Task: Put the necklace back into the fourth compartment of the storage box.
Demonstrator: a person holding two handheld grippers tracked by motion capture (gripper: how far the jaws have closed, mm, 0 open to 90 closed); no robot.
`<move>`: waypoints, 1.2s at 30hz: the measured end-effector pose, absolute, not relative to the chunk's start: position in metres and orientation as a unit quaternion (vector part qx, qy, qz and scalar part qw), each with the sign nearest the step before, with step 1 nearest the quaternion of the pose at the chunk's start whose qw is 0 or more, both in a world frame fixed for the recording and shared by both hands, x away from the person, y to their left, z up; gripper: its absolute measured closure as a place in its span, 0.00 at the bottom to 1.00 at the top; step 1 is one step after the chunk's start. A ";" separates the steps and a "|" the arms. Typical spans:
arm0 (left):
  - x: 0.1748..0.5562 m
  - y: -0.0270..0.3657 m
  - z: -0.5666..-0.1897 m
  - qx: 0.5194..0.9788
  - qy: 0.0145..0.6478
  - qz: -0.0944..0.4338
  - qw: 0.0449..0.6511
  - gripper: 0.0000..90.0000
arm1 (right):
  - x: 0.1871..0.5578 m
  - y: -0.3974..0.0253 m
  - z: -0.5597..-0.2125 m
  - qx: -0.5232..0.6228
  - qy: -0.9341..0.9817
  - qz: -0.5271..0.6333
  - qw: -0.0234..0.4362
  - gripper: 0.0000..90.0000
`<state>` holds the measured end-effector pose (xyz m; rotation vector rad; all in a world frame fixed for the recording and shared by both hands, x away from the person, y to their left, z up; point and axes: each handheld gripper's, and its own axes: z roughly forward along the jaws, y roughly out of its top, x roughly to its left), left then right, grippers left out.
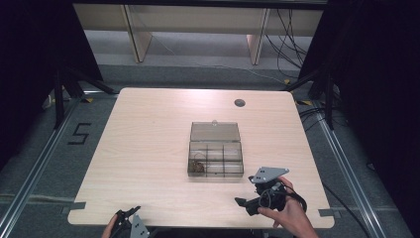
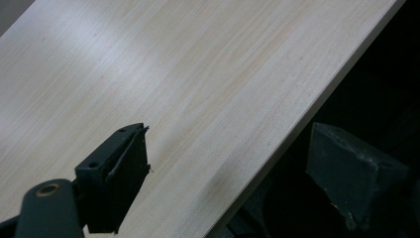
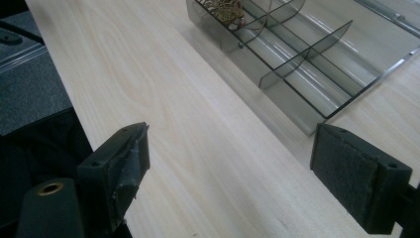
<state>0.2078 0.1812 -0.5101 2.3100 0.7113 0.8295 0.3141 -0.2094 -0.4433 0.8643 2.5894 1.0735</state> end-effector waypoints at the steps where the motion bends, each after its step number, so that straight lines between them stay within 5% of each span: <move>1: 0.208 0.181 -0.510 0.865 0.268 0.311 0.290 0.17 | 0.313 -0.208 -0.445 0.288 0.880 0.365 0.099 0.18; 36: 0.208 0.181 -0.511 0.866 0.266 0.312 0.286 0.17 | 0.295 -0.239 -0.466 0.326 0.867 0.365 0.098 0.19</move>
